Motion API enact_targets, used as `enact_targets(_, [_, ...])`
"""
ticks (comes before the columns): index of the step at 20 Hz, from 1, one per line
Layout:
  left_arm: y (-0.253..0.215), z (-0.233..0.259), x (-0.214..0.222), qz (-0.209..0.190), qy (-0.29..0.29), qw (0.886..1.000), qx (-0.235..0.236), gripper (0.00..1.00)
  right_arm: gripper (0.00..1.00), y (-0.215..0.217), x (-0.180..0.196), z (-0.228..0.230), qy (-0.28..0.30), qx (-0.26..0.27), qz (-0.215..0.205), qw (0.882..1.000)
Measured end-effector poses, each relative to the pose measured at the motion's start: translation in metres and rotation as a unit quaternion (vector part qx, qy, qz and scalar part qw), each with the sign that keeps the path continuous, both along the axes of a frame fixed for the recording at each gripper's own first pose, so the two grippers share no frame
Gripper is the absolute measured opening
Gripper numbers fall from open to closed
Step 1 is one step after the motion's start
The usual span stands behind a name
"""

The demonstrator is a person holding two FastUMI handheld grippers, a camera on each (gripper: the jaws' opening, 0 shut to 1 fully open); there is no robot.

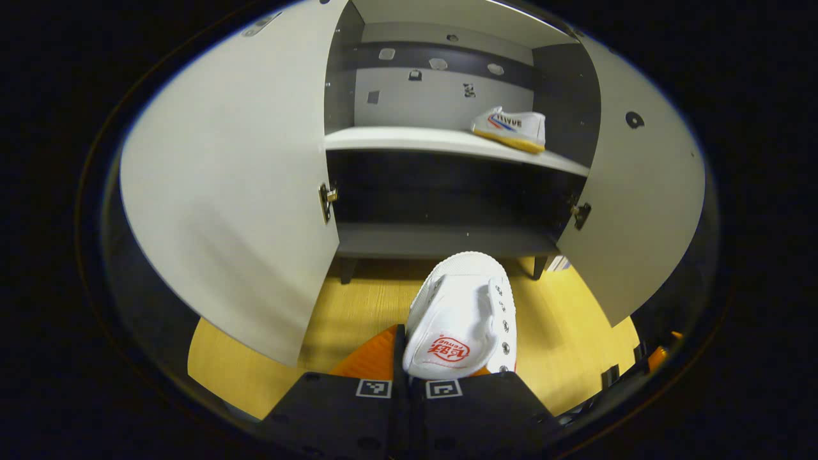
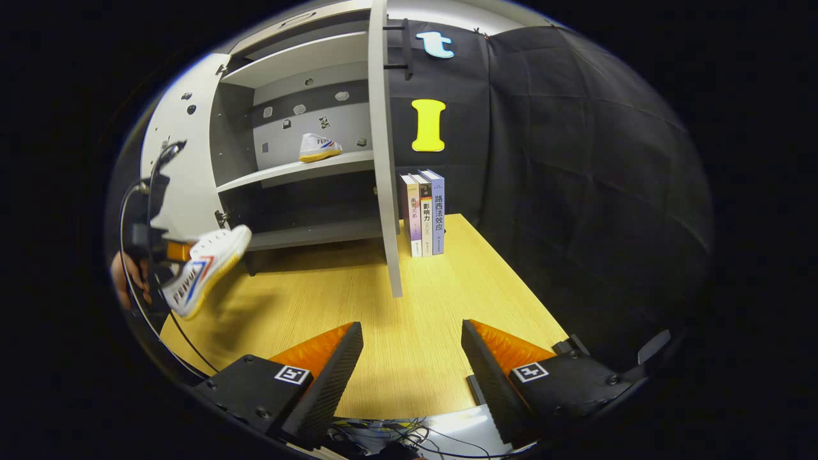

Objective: Grab one shoe with the right hand and put it into the shoe cabinet, grab the other shoe with the left hand and put it into the shoe cabinet; then close the right door with the right hand and the left door with the left hand.

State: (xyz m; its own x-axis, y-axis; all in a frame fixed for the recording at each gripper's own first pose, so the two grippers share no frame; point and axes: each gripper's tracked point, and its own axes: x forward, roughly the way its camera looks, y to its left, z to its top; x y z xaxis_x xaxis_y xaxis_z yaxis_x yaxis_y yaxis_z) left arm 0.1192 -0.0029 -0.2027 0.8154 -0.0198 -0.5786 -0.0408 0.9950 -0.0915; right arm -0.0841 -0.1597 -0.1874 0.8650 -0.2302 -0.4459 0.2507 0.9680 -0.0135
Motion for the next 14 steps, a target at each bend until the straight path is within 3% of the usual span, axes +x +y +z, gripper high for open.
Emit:
enact_targets(3, [0.002,0.058,0.029,0.010,-0.039,0.999,-0.008,0.05,0.99,-0.018,0.002,0.006,-0.012,-0.005,-0.003,1.000])
enact_targets(8, [0.011,0.137,0.097,0.013,-0.082,0.996,0.029,0.05,0.99,-0.047,0.009,0.020,-0.038,-0.008,-0.010,0.999])
enact_targets(14, [0.021,0.188,0.194,0.029,-0.082,0.996,0.031,0.05,0.98,-0.088,0.015,0.042,-0.064,-0.016,-0.028,0.997])
